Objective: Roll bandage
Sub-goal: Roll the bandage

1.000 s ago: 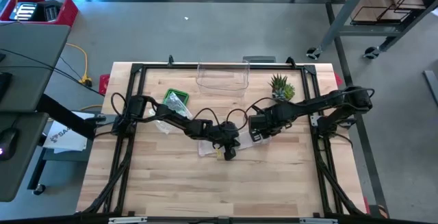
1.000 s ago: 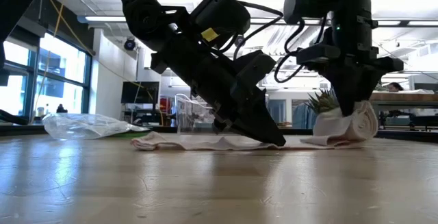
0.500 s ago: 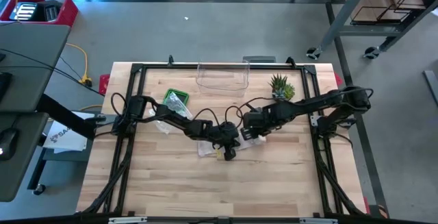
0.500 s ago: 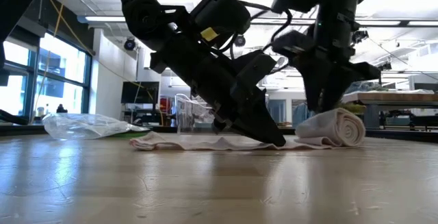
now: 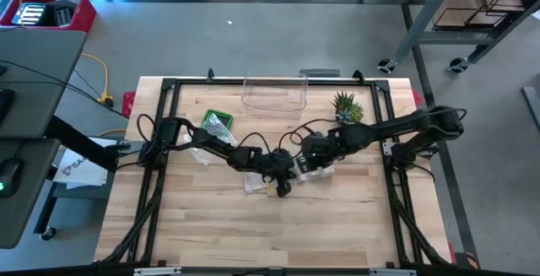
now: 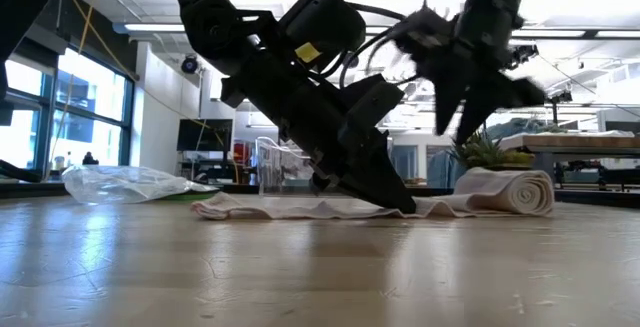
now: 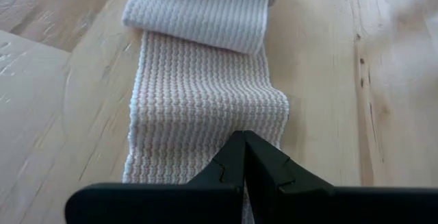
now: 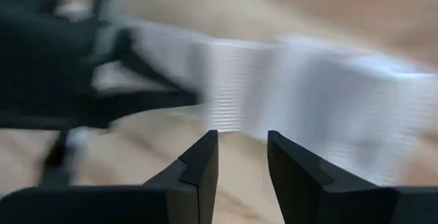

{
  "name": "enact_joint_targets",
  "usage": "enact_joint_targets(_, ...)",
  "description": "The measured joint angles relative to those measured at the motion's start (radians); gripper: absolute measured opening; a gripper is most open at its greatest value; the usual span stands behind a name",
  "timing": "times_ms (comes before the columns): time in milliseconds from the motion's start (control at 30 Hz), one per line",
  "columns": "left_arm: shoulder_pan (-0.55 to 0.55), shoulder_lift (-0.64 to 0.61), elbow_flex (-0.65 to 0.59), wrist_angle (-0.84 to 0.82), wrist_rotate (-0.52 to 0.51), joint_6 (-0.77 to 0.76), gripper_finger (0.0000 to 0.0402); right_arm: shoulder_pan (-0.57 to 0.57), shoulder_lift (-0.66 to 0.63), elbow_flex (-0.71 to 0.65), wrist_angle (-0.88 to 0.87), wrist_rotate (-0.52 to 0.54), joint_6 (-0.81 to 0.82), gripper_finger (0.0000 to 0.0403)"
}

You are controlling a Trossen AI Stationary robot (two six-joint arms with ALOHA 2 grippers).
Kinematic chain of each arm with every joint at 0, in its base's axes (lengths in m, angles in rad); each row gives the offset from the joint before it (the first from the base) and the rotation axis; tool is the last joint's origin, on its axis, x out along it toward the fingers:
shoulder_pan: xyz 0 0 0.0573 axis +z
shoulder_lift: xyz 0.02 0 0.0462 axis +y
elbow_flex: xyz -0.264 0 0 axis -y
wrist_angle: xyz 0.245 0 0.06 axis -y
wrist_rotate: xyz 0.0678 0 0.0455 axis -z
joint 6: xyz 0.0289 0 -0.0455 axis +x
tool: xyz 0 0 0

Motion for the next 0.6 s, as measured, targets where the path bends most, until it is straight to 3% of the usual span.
enact_joint_targets(167,0.000,0.000,0.000,0.000,-0.001,0.000,0.0000,-0.026,-0.104,0.000,-0.316,0.099,-0.005,0.0114)
enact_joint_targets(267,0.000,0.000,0.000,0.000,-0.001,0.001,0.0000,-0.042,-0.155,-0.028,-0.379,0.107,-0.010,0.0114)
enact_joint_targets(333,0.000,0.000,0.000,0.000,0.000,0.000,0.0000,-0.056,-0.194,-0.085,-0.326,0.089,-0.007,0.0114)
enact_joint_targets(467,0.000,0.000,0.000,0.000,0.000,-0.004,0.0000,-0.086,-0.256,-0.248,-0.053,-0.029,-0.004,0.0114)
enact_joint_targets(600,0.000,0.000,0.000,0.000,0.000,-0.041,0.0000,-0.120,-0.324,-0.369,0.135,-0.032,0.036,0.0114)
